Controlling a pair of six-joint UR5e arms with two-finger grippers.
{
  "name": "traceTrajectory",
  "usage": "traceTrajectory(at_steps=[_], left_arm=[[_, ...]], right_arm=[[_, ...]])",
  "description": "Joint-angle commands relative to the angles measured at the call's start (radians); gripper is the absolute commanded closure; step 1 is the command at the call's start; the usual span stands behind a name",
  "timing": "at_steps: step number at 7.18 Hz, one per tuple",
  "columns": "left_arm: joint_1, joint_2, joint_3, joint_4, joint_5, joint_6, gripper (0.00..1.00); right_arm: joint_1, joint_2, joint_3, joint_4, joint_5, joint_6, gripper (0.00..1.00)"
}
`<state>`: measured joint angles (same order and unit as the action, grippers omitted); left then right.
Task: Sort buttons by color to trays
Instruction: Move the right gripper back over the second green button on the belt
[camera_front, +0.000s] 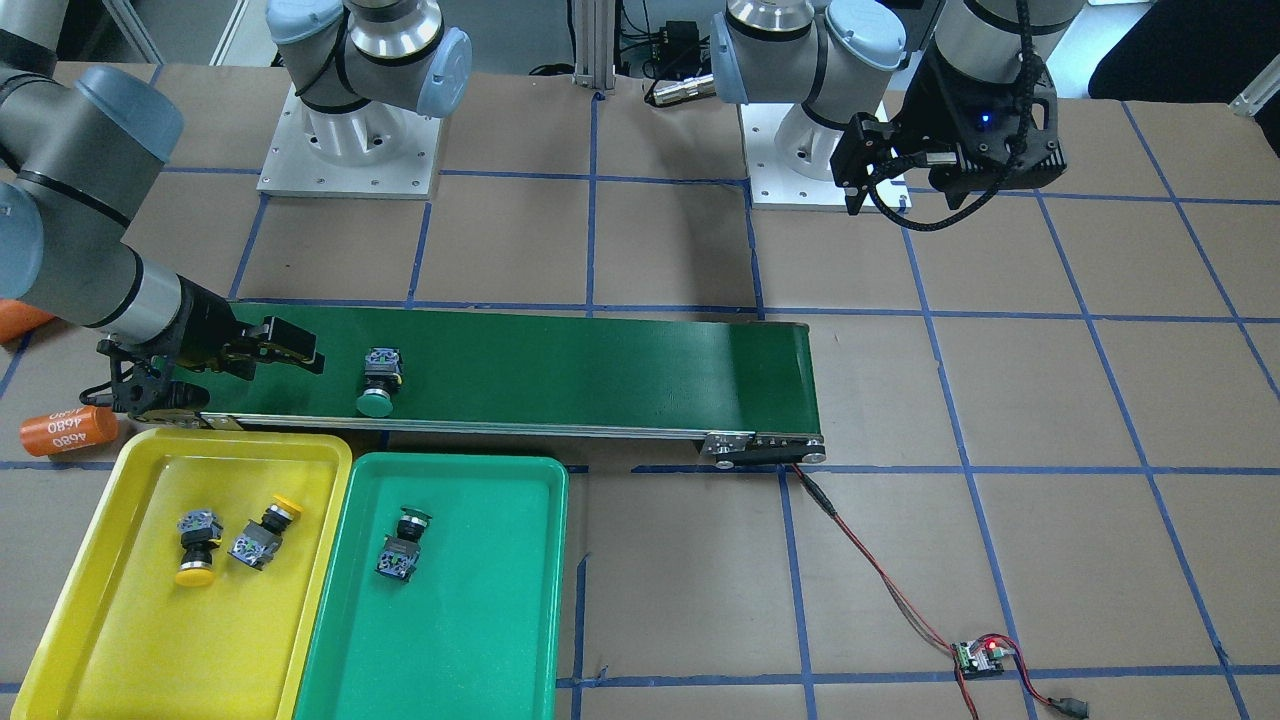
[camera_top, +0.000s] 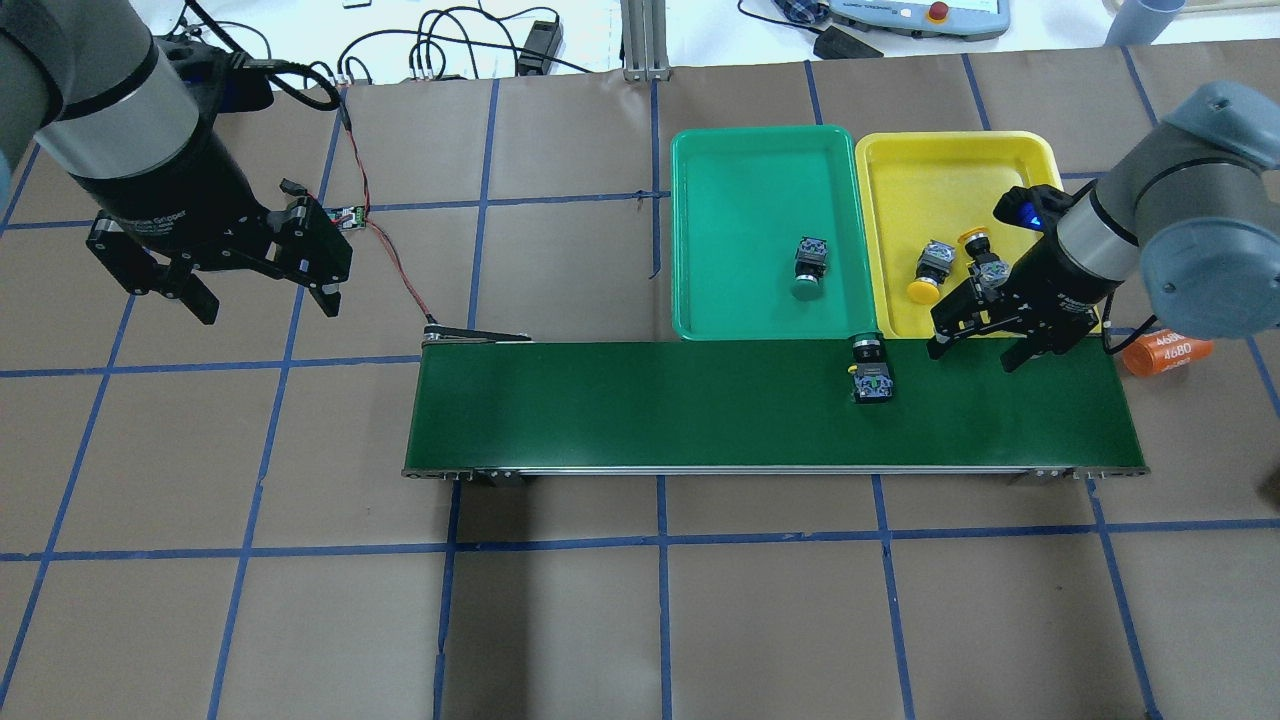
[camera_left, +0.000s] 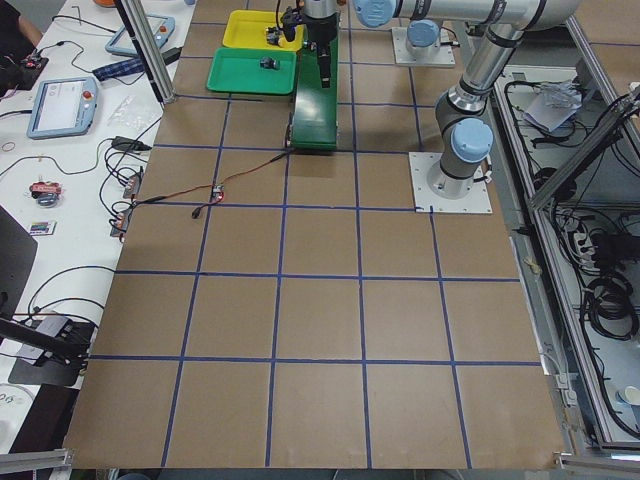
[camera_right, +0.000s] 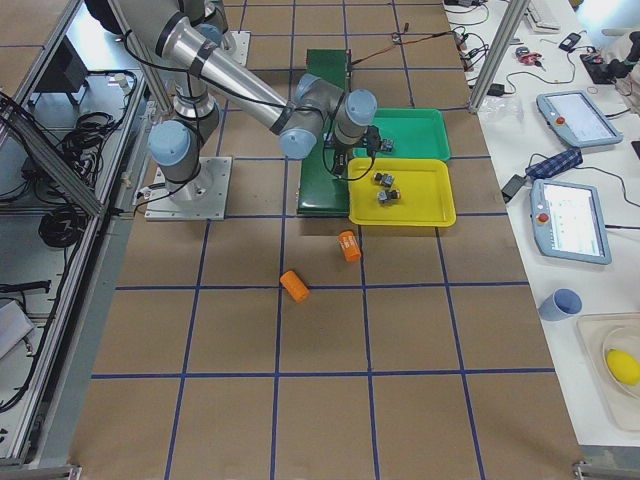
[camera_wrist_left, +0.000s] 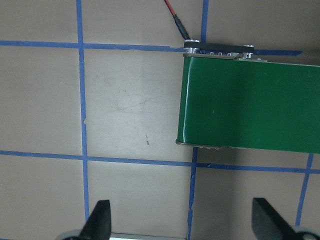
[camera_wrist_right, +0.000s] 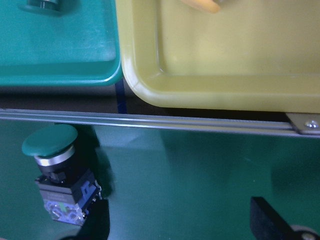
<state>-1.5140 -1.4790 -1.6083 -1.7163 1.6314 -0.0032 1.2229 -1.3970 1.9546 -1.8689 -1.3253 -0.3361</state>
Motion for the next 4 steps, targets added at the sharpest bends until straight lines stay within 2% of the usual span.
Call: traceTrajectory(at_steps=[1,4], left_arm=[[0.000,-0.009,0.001,0.001,0.001,-0.001,0.00],[-0.002,0.000,-0.001,0.000,-0.001,0.000,0.00]], right_arm=[[-0.006,-0.002,0.018,-0.002,0.005,-0.004,0.00],[-0.006,-0.002,0.020,-0.001,0.003,-0.007,0.00]])
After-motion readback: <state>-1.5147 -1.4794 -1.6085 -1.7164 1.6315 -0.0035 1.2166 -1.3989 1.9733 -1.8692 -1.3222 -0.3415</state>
